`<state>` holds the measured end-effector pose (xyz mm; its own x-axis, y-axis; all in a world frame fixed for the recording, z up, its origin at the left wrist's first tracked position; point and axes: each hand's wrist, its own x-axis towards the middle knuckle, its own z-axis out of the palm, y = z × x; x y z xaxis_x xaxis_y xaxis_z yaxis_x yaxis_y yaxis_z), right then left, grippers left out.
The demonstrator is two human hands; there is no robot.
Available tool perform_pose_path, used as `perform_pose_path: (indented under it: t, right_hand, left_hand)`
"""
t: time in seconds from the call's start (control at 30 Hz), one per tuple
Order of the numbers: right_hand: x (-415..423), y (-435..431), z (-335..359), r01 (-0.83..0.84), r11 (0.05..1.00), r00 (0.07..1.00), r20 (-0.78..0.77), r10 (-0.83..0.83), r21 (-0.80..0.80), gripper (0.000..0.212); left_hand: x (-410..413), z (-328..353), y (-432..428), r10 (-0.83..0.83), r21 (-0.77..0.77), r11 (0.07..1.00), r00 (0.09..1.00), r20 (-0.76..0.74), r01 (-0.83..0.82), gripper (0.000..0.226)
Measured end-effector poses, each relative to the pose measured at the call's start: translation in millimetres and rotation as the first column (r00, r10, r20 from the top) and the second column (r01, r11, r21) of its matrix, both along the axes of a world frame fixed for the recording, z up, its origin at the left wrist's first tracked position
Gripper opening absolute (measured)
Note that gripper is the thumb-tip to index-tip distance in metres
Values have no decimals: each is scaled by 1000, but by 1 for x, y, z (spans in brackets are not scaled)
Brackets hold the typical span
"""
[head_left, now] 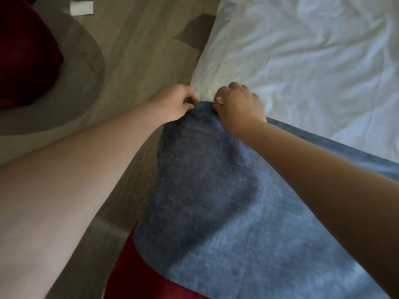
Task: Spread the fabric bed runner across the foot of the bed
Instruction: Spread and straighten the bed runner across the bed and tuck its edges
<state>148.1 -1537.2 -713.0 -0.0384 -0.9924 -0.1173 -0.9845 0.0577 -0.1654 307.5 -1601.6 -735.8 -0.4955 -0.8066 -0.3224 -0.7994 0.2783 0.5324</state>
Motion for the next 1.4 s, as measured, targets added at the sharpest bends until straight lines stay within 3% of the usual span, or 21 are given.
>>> perform_pose_path:
  t: [0.13,0.3,0.47,0.57,0.7,0.87,0.97,1.1,1.2,1.3,1.4]
  right_hand:
    - [2,-12,4,-29,994,998,55,23,102,20]
    - [-4,-11,6,26,998,991,129,-33,56,13]
    - [-7,-13,4,6,994,981,193,-28,113,13]
    - [-9,-16,5,20,990,980,193,-47,137,13]
    - [-12,-18,4,45,989,979,193,-72,141,13]
    - [-6,-16,-2,14,996,995,96,-22,86,18]
    - [-8,-21,-5,-45,995,999,-4,46,86,22]
    - [-11,-26,-4,34,996,999,-18,-33,88,29]
    - [-13,-15,3,42,994,999,-13,-40,99,31]
    - [-39,-4,19,114,971,990,56,-128,210,25]
    - [-72,15,31,141,931,976,112,-188,338,13]
  left_hand:
    - [2,-1,-9,-9,42,999,1000,-15,10,10]
    - [-1,2,-20,27,193,981,988,-155,4,23]
    - [-1,2,-32,41,232,971,998,44,-50,14]
    - [0,1,-36,49,245,968,999,8,-50,22]
    - [2,-5,-40,9,166,986,1000,16,-12,18]
    - [1,-15,-30,-9,-118,993,1000,3,9,9]
    - [-6,-23,-28,-37,-212,975,991,131,65,20]
    - [-25,-25,-20,72,-217,976,982,173,-33,18]
    - [-26,-20,-17,84,-231,970,995,44,-72,15]
    - [-19,-11,-18,11,-160,987,998,-57,-20,12]
    - [-14,-1,-24,-101,-75,992,993,55,105,14]
